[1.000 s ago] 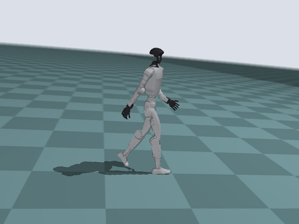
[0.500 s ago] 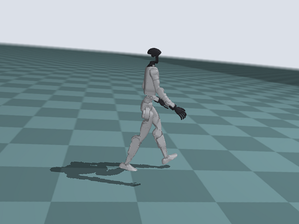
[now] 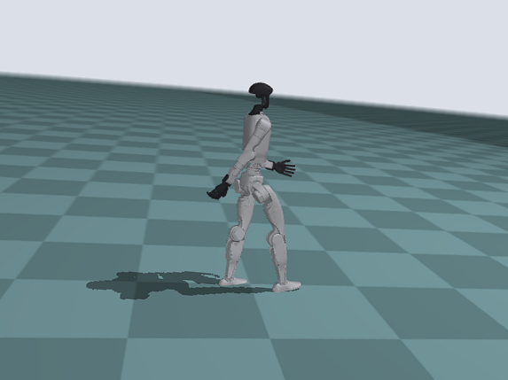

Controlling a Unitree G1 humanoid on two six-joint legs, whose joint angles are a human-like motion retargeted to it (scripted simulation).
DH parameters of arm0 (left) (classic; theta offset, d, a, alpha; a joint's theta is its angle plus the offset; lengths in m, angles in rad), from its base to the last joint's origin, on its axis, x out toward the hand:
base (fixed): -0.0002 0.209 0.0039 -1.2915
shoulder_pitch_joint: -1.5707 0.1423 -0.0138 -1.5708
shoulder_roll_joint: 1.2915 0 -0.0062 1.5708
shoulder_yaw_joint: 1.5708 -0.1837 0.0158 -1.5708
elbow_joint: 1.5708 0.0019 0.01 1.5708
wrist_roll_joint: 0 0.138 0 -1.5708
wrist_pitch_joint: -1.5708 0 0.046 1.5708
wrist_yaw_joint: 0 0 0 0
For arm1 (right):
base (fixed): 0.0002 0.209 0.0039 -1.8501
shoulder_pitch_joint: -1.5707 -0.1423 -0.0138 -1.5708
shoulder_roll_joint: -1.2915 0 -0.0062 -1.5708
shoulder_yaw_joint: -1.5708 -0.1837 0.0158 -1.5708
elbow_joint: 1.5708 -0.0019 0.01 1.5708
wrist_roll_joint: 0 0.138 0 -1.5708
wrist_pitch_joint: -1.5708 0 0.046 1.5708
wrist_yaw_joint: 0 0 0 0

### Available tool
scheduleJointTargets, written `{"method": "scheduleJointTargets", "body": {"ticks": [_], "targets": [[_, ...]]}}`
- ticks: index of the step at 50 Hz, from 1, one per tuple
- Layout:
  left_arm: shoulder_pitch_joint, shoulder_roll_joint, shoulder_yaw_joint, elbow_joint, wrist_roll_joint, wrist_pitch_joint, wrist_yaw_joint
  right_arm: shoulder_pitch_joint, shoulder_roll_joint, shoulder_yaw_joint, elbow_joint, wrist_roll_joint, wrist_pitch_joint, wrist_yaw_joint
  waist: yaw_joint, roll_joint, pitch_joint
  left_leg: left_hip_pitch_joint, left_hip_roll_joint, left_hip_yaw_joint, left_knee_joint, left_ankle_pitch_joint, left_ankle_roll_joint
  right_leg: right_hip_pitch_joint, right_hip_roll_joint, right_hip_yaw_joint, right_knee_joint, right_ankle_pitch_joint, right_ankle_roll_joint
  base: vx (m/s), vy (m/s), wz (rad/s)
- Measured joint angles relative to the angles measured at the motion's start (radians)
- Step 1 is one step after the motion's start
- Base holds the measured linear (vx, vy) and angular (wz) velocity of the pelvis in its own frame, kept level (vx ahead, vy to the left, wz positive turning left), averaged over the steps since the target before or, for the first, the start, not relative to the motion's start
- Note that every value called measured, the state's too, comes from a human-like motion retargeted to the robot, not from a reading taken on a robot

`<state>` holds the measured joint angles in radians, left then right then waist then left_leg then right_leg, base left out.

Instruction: Walk run

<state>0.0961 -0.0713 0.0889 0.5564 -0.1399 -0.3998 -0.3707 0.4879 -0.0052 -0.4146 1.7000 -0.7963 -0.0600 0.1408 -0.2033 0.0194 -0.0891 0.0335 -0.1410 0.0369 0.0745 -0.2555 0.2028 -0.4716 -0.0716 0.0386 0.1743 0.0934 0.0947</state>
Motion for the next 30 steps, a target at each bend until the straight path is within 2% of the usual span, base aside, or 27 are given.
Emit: {"method": "scheduleJointTargets", "body": {"ticks": [3, 5, 6, 7, 8, 9, 10, 12, 13, 15, 17, 18, 20, 23, 27, 30], "targets": [[0.004, 0.015, 0.006, 0.020, -0.009, 0.001, 0.003, 0.025, 0.010, -0.012, 0.000, -0.037, 0.022, 0.042, 0.002, 0.006, -0.003, 0.079, 0.027, 0.032, -0.006, -0.024, -0.044, -0.027, 0.014, 0.096, -0.237, -0.058, 0.006, 1.05, -0.41, 0.09], [0.023, 0.012, 0.012, 0.032, -0.005, -0.002, 0.010, 0.019, 0.005, -0.024, 0.000, -0.031, 0.034, 0.047, -0.013, 0.018, -0.009, 0.121, 0.045, 0.040, 0.014, -0.013, -0.085, -0.023, 0.004, 0.008, -0.259, -0.062, 0.023, 1.08, -0.42, 0.10], [0.036, 0.005, 0.022, 0.038, -0.001, -0.004, 0.011, -0.002, -0.004, -0.030, 0.000, -0.019, 0.045, 0.036, -0.022, 0.026, -0.019, 0.127, 0.053, 0.044, 0.031, 0.024, -0.115, -0.027, 0.018, 0.005, -0.202, -0.061, -0.030, 1.23, -0.50, 0.30], [0.051, -0.002, 0.028, 0.044, 0.001, -0.005, 0.012, -0.024, -0.013, -0.040, 0.000, -0.006, 0.053, 0.019, -0.033, 0.032, -0.031, 0.134, 0.061, 0.044, 0.051, 0.072, -0.148, -0.030, 0.016, -0.043, -0.151, -0.054, -0.057, 1.29, -0.52, 0.44], [0.072, -0.012, 0.029, 0.049, 0.001, -0.007, 0.012, -0.049, -0.023, -0.057, 0.000, 0.008, 0.057, -0.008, -0.051, 0.034, -0.043, 0.142, 0.067, 0.039, 0.074, 0.140, -0.190, -0.030, -0.019, -0.184, -0.110, -0.033, -0.031, 1.24, -0.48, 0.75], [0.093, -0.021, 0.031, 0.056, 0.001, -0.007, 0.010, -0.078, -0.033, -0.075, 0.000, 0.024, 0.053, -0.039, -0.073, 0.041, -0.052, 0.143, 0.084, 0.031, 0.112, 0.240, -0.234, -0.018, -0.003, -0.137, -0.086, -0.006, -0.024, 1.15, -0.44, 1.01], [0.116, -0.031, 0.035, 0.063, 0.002, -0.007, 0.007, -0.108, -0.042, -0.094, 0.000, 0.040, 0.044, -0.073, -0.096, 0.049, -0.060, 0.140, 0.105, 0.023, 0.156, 0.356, -0.279, 0.000, 0.039, 0.004, -0.070, 0.024, -0.028, 1.15, -0.46, 0.52], [0.157, -0.053, 0.044, 0.073, 0.013, -0.006, 0.007, -0.181, -0.064, -0.116, 0.000, 0.086, -0.002, -0.122, -0.080, 0.052, -0.067, 0.093, 0.109, 0.009, 0.318, 0.610, -0.382, 0.041, 0.058, 0.059, -0.030, -0.007, -0.087, 1.19, -0.50, -0.12], [0.175, -0.062, 0.038, 0.075, 0.018, -0.006, 0.017, -0.226, -0.078, -0.120, 0.000, 0.117, -0.028, -0.135, -0.080, 0.053, -0.061, 0.039, 0.109, -0.007, 0.451, 0.692, -0.421, 0.062, 0.069, 0.068, -0.013, -0.031, -0.118, 1.10, -0.43, -0.22], [0.190, -0.068, 0.034, 0.077, 0.022, -0.006, 0.033, -0.320, -0.098, -0.118, -0.031, 0.174, -0.047, -0.140, -0.062, 0.070, -0.032, -0.083, 0.145, -0.012, 0.781, 0.779, -0.464, 0.130, 0.111, 0.009, 0.004, -0.075, -0.162, 1.03, -0.39, -0.25], [0.188, -0.078, 0.044, 0.078, 0.029, -0.003, 0.018, -0.416, -0.119, -0.133, -0.090, 0.198, -0.043, -0.142, -0.062, 0.004, -0.055, -0.164, 0.137, 0.085, 0.819, 0.754, -0.359, 0.184, 0.039, -0.041, -0.020, -0.095, -0.182, 0.95, -0.39, 0.05], [0.186, -0.079, 0.054, 0.078, 0.033, -0.002, 0.007, -0.463, -0.127, -0.143, -0.122, 0.199, -0.042, -0.144, -0.056, -0.007, -0.057, -0.208, 0.164, 0.133, 0.856, 0.682, -0.312, 0.208, 0.069, 0.026, -0.024, -0.113, -0.197, 0.88, -0.33, -0.13], [0.183, -0.080, 0.068, 0.071, 0.037, -0.006, -0.009, -0.554, -0.145, -0.158, -0.190, 0.193, -0.054, -0.157, -0.035, -0.017, -0.044, -0.304, 0.210, 0.198, 0.900, 0.580, -0.254, 0.261, 0.097, 0.060, -0.042, -0.126, -0.212, 0.93, -0.30, -0.52], [0.194, -0.072, 0.071, 0.041, 0.042, -0.015, -0.018, -0.663, -0.179, -0.136, -0.297, 0.188, -0.099, -0.176, 0.050, -0.057, -0.034, -0.462, 0.199, 0.251, 0.847, 0.435, -0.188, 0.346, 0.084, 0.059, -0.086, -0.137, -0.224, 0.98, -0.25, -1.18], [0.201, -0.043, 0.074, -0.007, 0.076, -0.023, -0.034, -0.764, -0.229, -0.092, -0.435, 0.191, -0.148, -0.180, 0.142, -0.062, -0.032, -0.608, 0.205, 0.214, 0.538, 0.345, -0.125, 0.445, 0.130, 0.073, -0.126, -0.179, -0.255, 0.96, -0.17, -0.85], [0.199, -0.032, 0.073, -0.029, 0.096, -0.027, -0.027, -0.808, -0.266, -0.077, -0.513, 0.173, -0.180, -0.189, 0.181, -0.060, -0.030, -0.653, 0.239, 0.269, 0.242, 0.298, -0.023, 0.513, 0.165, 0.103, -0.130, -0.220, -0.293, 0.92, -0.09, -0.37]]}}
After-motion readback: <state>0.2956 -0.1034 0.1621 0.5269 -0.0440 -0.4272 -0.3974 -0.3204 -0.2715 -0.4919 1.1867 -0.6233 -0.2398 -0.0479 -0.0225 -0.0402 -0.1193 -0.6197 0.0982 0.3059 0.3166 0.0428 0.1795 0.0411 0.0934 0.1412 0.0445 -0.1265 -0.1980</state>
